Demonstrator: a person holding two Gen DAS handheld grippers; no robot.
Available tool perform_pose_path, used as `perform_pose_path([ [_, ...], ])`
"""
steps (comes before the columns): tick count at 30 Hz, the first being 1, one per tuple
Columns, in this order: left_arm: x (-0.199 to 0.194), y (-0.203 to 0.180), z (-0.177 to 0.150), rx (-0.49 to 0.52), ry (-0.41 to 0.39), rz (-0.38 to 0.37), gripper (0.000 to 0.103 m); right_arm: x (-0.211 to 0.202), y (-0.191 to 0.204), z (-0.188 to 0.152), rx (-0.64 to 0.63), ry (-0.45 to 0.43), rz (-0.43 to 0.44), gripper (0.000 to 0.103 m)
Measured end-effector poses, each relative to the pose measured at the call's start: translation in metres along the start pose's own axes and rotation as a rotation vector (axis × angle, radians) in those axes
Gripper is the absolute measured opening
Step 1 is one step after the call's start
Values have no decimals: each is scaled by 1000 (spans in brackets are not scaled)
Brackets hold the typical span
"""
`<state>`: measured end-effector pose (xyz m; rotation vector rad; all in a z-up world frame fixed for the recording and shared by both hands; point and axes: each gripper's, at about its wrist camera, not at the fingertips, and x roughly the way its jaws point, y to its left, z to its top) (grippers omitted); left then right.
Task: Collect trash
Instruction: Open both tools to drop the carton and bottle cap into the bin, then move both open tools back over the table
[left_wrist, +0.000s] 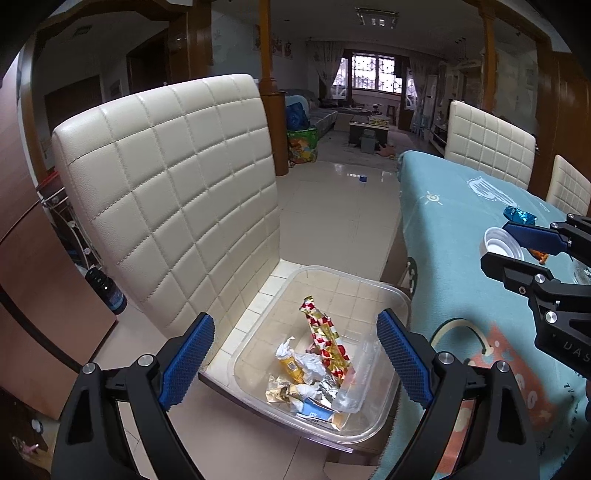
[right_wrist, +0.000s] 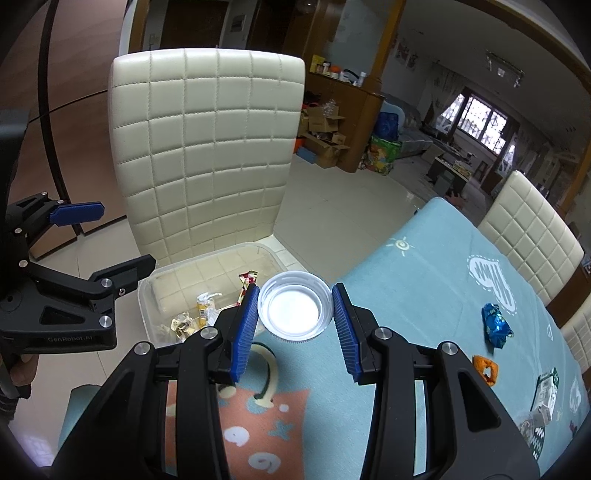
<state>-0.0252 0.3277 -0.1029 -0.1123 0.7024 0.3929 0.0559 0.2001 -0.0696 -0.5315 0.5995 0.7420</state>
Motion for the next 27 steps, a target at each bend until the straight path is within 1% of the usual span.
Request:
perform_pose_path([
  [3, 0, 7, 0, -16, -2, 9, 87, 1, 4, 4, -5, -9, 13, 43],
  [4, 0, 10, -1, -22, -3, 11, 87, 0, 5, 5, -3, -15, 20, 46],
  [5, -1, 11, -1, -24, -4, 13, 87, -1, 6, 7, 1, -21, 28, 57],
  [7, -2, 13, -2, -30, -6, 18, 87, -4, 6, 9, 9, -46, 25, 62],
  [8, -2, 14, -2, -33, -7, 19, 87, -5, 7, 9, 8, -56, 15, 67],
  [9, -2, 16, -3, -35, -6, 18, 87, -6, 7, 9, 6, -61, 7, 68],
  [16, -2, 11, -2, -26, -5, 12, 87, -8, -2, 3, 26, -51, -7, 68],
  [20, -3, 0, 2, -2, -8, -6, 87, -13, -13, -6, 45, -54, -27, 68],
  [23, -3, -14, 8, 24, -13, -20, 87, -19, -27, -15, 67, -54, -52, 69],
  [27, -5, -40, 15, 68, -20, -56, 87, -28, -58, -32, 129, -48, -92, 69],
])
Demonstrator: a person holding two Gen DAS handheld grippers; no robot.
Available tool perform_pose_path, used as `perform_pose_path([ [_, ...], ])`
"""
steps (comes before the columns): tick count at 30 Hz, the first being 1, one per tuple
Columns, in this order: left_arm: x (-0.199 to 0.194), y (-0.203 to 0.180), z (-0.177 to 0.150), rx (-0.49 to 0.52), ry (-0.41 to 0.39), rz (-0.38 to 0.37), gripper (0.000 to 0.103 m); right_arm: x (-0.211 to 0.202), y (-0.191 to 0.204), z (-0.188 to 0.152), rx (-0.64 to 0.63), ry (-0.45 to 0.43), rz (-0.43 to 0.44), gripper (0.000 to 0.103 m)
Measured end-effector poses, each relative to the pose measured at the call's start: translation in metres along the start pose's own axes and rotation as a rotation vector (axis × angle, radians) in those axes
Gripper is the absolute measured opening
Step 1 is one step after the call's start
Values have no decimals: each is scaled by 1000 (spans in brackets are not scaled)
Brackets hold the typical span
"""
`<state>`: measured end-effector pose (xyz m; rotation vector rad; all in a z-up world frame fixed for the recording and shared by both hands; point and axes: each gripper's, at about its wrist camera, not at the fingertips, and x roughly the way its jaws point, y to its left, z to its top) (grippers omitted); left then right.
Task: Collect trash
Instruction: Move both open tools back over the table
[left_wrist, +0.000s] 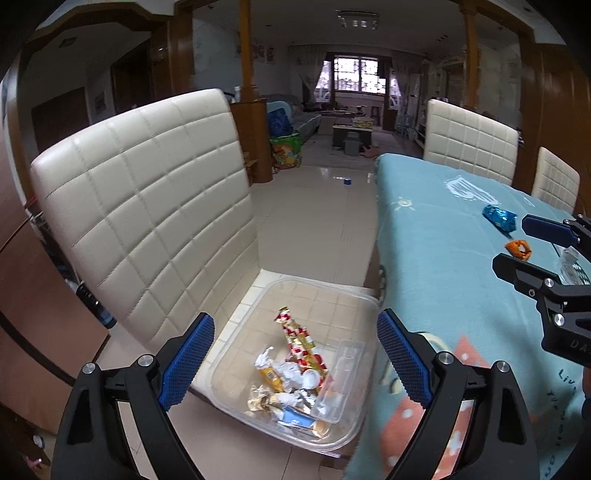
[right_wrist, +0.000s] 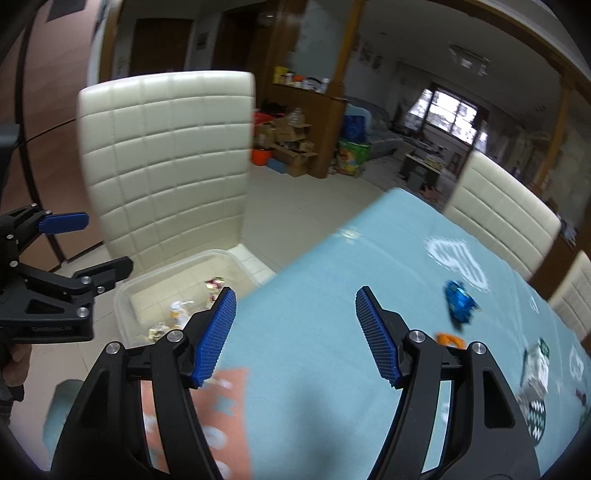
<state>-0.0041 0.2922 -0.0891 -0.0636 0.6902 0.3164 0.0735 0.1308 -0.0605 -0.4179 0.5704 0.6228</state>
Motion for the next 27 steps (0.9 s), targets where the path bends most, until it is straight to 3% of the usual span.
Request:
perform_pose_path([
  [7, -1, -66, 17, 107, -6, -73, 87, -16, -73, -28, 132, 12, -81, 70],
  [14, 2, -139, 34, 192, 13, -199, 87, -28, -147, -67, 258, 54, -170, 89],
  [20, 18, -200, 43, 246, 59, -280, 87, -32, -195, -97, 339, 103, -235, 94],
  [27, 44, -251, 48, 306, 107, -280, 87, -20, -237, -129, 411, 180, -246, 96],
])
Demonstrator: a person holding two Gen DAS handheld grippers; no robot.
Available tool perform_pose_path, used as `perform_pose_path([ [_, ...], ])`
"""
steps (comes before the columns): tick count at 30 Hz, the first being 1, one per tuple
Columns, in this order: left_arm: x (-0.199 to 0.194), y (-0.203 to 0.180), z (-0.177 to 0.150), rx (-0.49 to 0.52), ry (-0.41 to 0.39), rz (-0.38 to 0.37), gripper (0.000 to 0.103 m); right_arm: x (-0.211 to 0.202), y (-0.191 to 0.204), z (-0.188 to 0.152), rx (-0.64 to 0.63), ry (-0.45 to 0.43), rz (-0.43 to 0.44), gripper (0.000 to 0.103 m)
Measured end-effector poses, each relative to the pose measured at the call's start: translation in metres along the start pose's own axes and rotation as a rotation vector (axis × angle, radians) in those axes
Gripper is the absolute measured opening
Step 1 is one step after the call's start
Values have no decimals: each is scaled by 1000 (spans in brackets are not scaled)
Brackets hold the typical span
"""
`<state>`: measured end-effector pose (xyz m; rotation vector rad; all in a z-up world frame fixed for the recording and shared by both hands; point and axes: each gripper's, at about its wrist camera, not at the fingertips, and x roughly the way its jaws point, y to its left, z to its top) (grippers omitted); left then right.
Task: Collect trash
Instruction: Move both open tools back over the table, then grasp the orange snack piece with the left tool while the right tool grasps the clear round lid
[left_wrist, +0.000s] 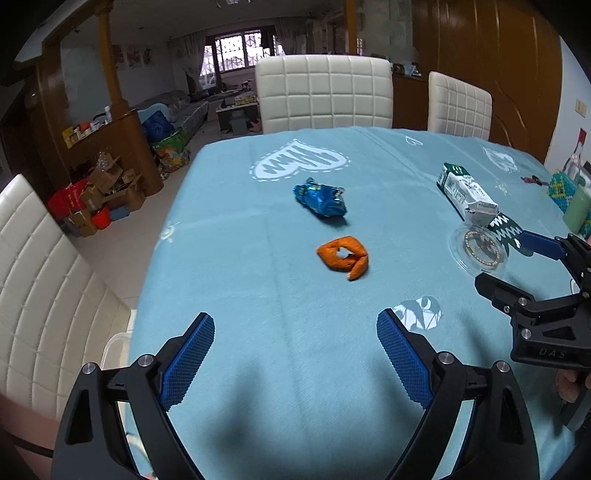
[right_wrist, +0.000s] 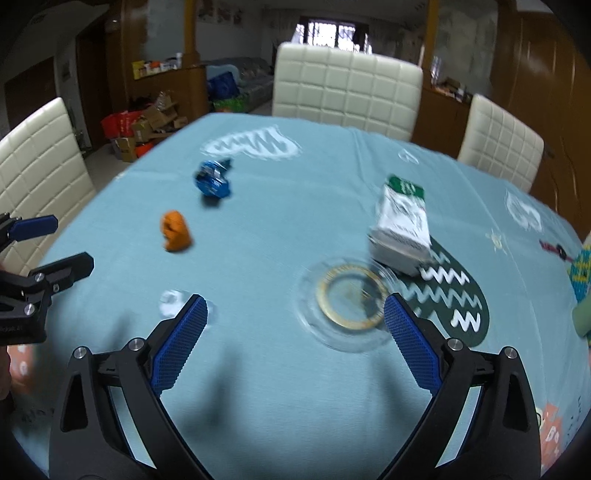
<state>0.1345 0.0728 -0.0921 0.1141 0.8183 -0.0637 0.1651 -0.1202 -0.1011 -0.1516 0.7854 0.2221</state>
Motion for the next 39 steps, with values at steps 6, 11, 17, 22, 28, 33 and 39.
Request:
perform_pose_path([
  [6, 35, -12, 15, 15, 60, 7, 87, 22, -21, -6, 33, 45, 18, 96],
  [11, 59, -14, 25, 18, 99, 16, 87, 38, -25, -1, 47, 72, 20, 96],
  [17, 83, -25, 37, 45, 126, 2, 87, 53, -33, 5, 71, 105, -22, 88],
  [22, 94, -25, 42, 16, 121, -15, 88, 52, -38, 7, 84, 88, -14, 83],
  [28, 84, -28, 39, 37, 104, -33, 53, 47, -37, 4, 92, 72, 11, 83],
  [33, 65, -28, 33, 46, 96, -57, 34, 35, -24, 3, 63, 59, 23, 83],
  [39, 37, -20, 23, 43, 59, -53, 33, 19, -9, 2, 38, 46, 41, 83],
])
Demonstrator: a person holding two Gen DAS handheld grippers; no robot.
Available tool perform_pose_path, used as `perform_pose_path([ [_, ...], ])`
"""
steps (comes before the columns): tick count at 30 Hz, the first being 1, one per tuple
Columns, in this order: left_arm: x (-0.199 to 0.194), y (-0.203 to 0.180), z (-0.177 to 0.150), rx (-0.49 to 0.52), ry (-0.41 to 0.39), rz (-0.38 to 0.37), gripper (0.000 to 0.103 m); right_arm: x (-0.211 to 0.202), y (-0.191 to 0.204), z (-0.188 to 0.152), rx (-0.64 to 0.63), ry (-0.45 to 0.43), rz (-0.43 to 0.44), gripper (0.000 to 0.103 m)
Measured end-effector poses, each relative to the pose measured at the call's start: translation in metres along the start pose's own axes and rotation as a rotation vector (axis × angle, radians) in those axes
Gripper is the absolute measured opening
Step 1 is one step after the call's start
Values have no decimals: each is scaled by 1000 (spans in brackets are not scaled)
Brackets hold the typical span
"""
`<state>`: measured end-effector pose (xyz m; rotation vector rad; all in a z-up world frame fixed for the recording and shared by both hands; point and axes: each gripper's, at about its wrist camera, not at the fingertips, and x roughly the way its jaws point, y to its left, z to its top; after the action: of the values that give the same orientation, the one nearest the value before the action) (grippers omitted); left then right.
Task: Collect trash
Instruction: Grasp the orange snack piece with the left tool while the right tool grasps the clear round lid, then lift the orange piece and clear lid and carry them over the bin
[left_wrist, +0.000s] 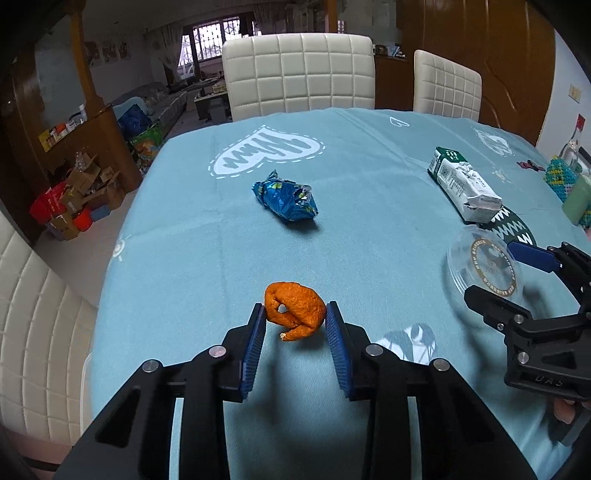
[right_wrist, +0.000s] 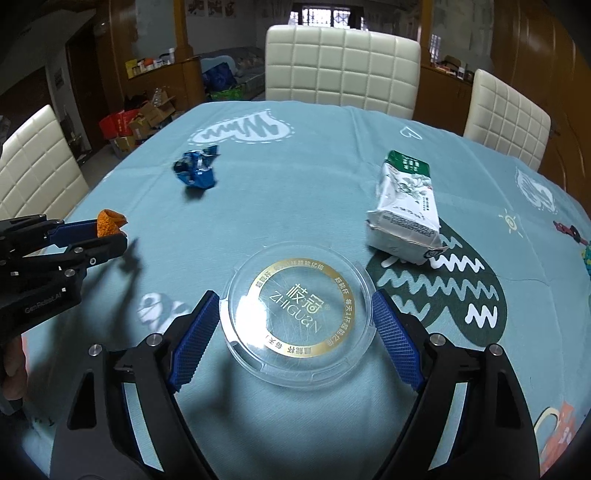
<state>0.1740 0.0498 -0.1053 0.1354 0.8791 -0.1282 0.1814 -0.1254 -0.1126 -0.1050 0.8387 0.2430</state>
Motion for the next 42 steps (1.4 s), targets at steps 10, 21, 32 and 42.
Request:
perform_pose_path([
  [10, -39, 18, -25, -20, -35, 32, 33, -25, 36, -3, -52, -31, 30, 83],
  [21, -73, 56, -54, -71, -68, 79, 33, -46, 91, 3, -143, -61, 65, 83],
  [32, -94, 110, -87, -148, -87, 152, 33, -52, 158, 9, -258, -79, 107, 83],
  [42, -109, 148, -114, -219, -110, 193, 33, -58, 212, 10, -356, -98, 127, 83],
])
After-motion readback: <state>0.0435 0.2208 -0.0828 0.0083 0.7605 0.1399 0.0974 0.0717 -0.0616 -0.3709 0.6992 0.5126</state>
